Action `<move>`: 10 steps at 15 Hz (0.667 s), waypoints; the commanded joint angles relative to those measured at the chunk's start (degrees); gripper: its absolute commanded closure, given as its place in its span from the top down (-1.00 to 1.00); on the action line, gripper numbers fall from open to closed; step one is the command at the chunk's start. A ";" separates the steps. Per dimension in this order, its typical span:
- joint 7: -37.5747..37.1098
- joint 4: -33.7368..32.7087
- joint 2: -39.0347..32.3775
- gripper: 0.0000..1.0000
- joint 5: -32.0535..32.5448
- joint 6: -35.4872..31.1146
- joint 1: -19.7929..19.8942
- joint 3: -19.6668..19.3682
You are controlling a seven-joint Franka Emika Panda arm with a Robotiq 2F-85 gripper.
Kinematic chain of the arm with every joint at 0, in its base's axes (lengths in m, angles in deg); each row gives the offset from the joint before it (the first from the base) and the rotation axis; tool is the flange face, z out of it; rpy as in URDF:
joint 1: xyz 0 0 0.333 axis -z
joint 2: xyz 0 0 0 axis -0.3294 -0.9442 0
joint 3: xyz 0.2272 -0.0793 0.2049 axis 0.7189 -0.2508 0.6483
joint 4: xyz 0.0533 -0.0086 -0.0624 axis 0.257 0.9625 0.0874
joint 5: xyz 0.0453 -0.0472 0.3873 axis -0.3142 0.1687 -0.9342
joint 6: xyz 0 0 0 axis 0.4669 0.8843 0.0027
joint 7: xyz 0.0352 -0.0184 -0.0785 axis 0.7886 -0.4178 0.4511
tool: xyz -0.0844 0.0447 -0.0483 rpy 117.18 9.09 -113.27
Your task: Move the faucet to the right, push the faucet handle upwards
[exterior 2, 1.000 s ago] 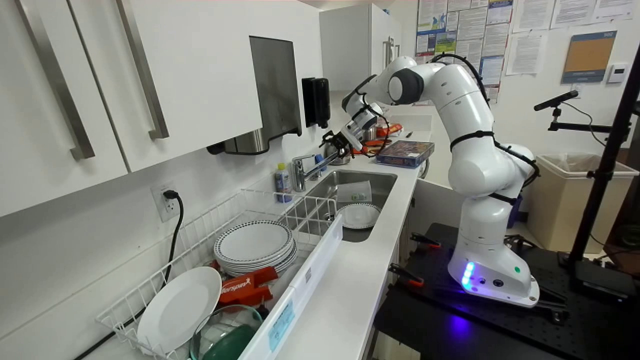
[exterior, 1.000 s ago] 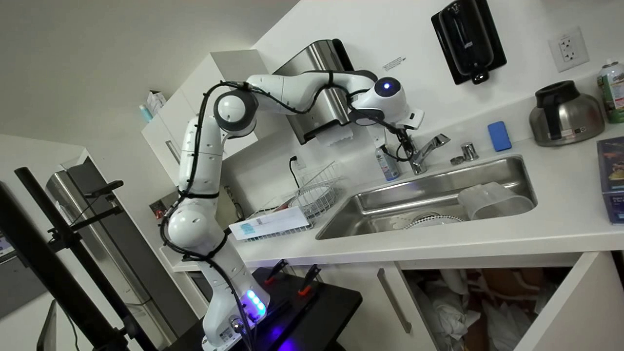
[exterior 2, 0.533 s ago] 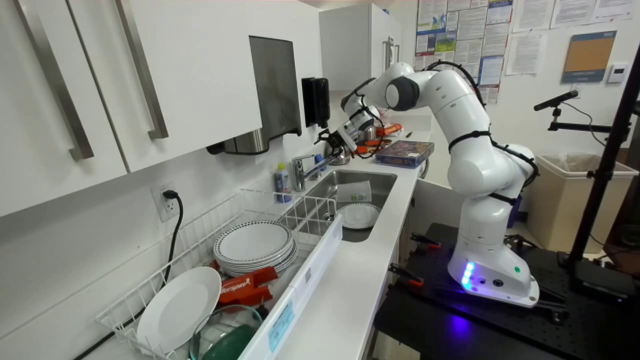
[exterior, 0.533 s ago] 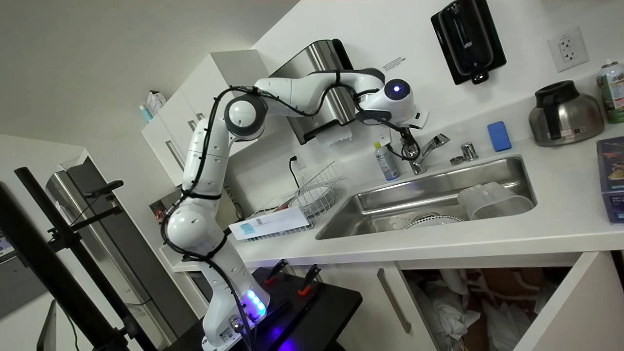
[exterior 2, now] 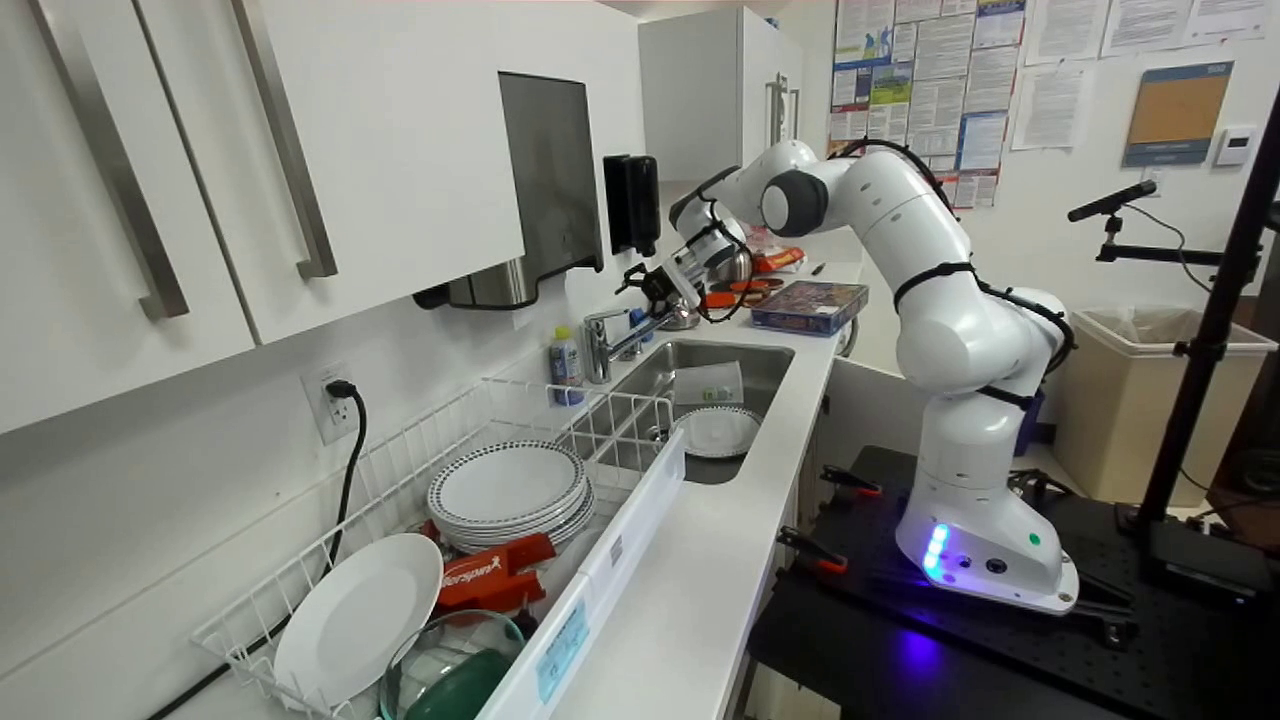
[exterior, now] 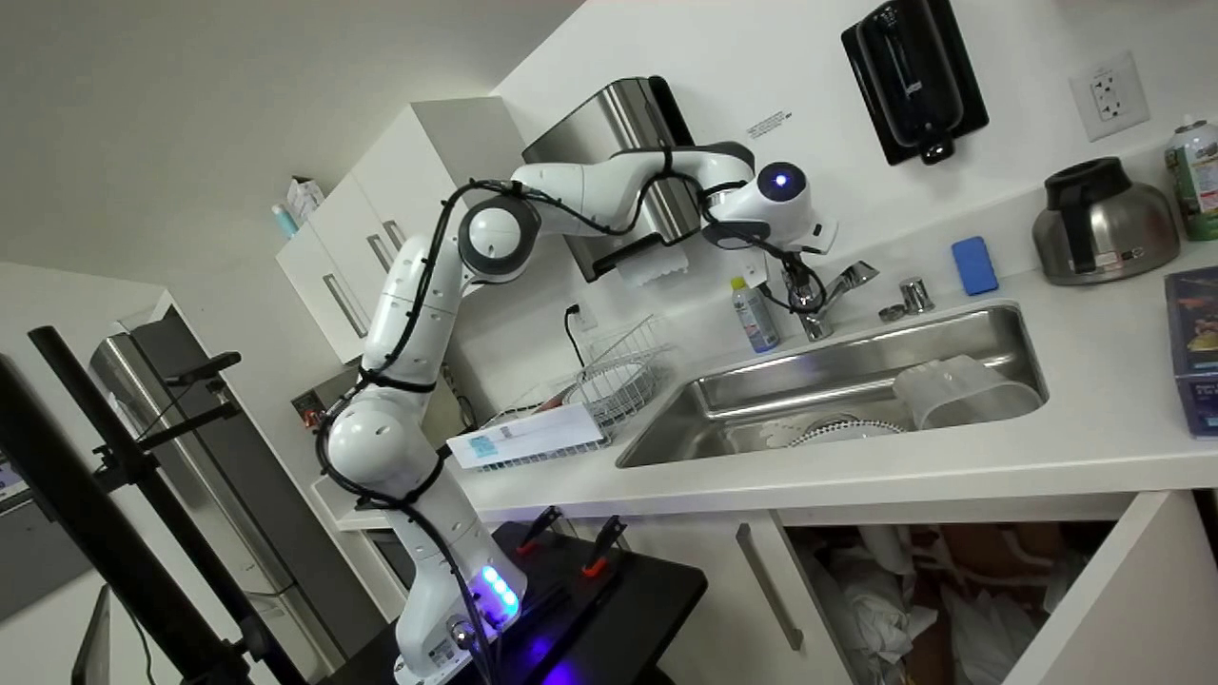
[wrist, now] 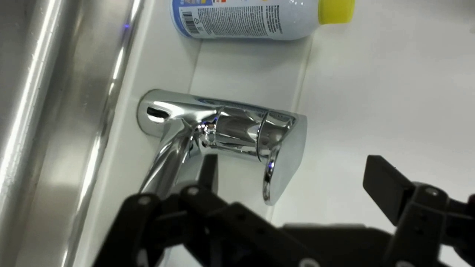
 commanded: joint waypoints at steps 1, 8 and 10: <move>-3.21 -4.26 -2.78 1.00 0.80 -0.78 -0.68 0.00; -3.04 -6.91 -4.30 -0.32 0.84 -1.81 -1.04 0.50; -2.81 -7.03 -4.21 -0.63 1.28 -2.44 -1.21 0.43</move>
